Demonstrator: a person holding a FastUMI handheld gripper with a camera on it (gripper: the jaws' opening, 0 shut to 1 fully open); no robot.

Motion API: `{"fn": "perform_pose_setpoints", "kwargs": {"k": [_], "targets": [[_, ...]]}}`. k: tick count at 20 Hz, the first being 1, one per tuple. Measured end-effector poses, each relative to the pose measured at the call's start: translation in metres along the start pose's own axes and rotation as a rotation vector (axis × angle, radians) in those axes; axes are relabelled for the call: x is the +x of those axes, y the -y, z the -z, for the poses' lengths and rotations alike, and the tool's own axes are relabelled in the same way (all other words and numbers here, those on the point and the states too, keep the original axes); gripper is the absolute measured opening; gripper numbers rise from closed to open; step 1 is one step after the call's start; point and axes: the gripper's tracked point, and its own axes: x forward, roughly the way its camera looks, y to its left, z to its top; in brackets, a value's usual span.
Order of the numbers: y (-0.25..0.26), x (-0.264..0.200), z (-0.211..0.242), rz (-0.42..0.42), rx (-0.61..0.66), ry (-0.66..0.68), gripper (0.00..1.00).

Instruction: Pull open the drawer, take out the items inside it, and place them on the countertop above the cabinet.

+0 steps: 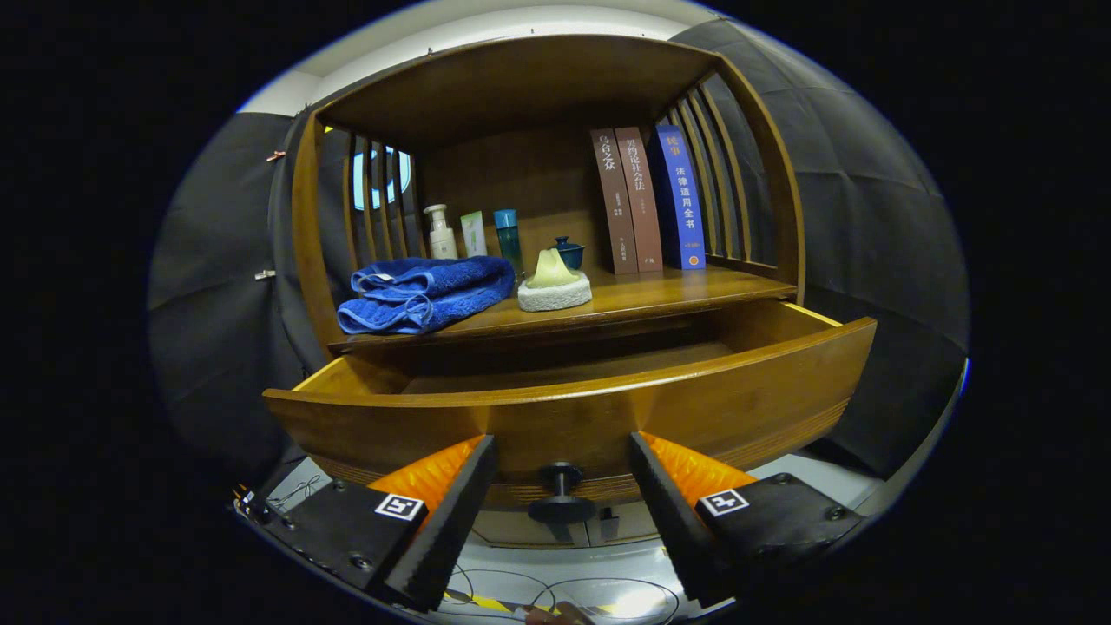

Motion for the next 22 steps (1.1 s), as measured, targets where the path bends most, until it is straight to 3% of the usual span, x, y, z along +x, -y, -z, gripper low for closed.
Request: {"fn": "perform_pose_setpoints", "kwargs": {"k": [14,22], "targets": [[-0.002,0.079,-0.02,0.006,-0.012,0.011,1.0],[-0.002,0.086,-0.02,0.021,-0.016,0.024,1.0]]}}
